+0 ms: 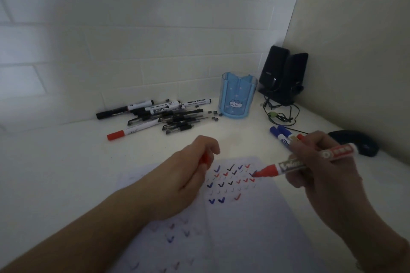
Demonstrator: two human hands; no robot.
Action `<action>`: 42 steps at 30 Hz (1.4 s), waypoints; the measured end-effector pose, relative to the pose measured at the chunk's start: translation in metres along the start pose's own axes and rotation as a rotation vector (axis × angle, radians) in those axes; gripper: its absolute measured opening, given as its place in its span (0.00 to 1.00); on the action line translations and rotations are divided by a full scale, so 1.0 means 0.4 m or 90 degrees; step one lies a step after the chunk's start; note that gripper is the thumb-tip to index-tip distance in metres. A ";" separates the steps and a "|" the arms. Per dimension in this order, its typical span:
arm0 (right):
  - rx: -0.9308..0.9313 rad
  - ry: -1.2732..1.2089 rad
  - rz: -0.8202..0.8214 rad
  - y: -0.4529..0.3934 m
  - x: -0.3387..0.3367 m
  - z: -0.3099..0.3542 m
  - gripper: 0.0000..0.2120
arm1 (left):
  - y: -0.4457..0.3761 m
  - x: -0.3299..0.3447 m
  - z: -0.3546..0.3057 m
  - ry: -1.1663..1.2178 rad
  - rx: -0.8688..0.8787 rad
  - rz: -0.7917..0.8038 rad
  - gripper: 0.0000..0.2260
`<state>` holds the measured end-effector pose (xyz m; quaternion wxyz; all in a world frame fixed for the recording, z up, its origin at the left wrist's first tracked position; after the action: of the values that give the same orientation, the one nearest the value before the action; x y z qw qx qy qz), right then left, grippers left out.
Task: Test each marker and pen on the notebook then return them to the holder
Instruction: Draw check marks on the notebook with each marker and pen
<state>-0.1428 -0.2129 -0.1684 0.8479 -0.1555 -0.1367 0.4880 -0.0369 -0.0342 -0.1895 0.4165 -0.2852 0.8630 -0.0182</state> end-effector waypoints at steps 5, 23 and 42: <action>0.134 0.184 0.094 0.012 0.039 -0.063 0.15 | -0.011 0.009 0.012 -0.036 -0.022 0.003 0.19; 0.135 0.361 0.013 0.001 0.005 -0.086 0.15 | -0.014 0.024 0.021 -0.098 -0.027 0.029 0.15; 0.035 0.044 0.131 0.014 0.056 -0.042 0.24 | -0.019 -0.009 0.028 -0.062 -0.056 -0.047 0.11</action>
<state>-0.1299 -0.1931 -0.1843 0.8014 -0.1621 -0.0776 0.5705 -0.0234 -0.0364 -0.1923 0.4442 -0.3351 0.8307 0.0183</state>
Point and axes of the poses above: each hand's wrist, its own y-axis away from the middle knuckle, its own x-axis out of the palm, z = x × y, the point moved 8 cm from there along -y, towards the middle knuckle, and after that the axes turned 5 degrees about -x, right-handed, at the moved point
